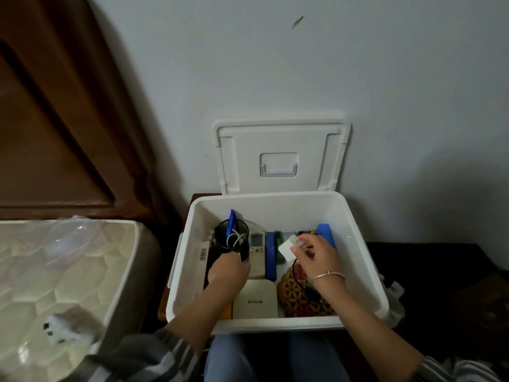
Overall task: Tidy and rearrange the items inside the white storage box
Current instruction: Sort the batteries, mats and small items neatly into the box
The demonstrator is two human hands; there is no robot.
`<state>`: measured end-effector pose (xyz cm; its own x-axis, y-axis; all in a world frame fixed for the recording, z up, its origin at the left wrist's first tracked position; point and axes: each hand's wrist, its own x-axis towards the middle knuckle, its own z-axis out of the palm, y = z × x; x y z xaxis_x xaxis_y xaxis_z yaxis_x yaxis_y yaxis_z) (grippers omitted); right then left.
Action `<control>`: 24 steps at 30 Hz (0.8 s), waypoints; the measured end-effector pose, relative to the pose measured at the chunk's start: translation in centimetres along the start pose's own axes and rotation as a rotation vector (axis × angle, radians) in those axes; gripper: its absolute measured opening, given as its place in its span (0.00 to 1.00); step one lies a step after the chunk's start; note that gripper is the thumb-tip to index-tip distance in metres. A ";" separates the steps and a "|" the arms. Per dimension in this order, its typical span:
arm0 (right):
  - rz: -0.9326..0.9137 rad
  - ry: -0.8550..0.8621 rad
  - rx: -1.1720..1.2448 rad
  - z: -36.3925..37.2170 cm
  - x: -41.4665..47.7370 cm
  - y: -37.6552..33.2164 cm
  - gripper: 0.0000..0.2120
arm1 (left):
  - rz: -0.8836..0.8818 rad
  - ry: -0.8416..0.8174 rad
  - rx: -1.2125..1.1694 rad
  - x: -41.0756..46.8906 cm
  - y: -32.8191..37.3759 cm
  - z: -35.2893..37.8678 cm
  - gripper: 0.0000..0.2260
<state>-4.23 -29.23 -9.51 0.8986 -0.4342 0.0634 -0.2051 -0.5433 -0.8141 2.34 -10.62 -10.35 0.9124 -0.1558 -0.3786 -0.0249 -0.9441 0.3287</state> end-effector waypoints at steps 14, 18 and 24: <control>0.044 0.145 0.087 -0.1 0.6 1.0 0.10 | 0.031 0.092 0.272 1.0 1.9 0.2 0.12; 0.037 0.255 0.110 -0.4 0.6 0.7 0.11 | 0.126 -0.011 -0.109 0.1 0.4 -1.0 0.11; 0.043 0.362 0.159 -0.8 0.3 0.3 0.12 | 0.076 -0.131 -0.403 0.9 1.2 0.5 0.12</control>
<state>-4.28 -30.06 -9.27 0.6894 -0.6953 0.2033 -0.1517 -0.4131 -0.8980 2.93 -12.04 -10.72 0.8539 -0.2806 -0.4384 0.0953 -0.7436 0.6617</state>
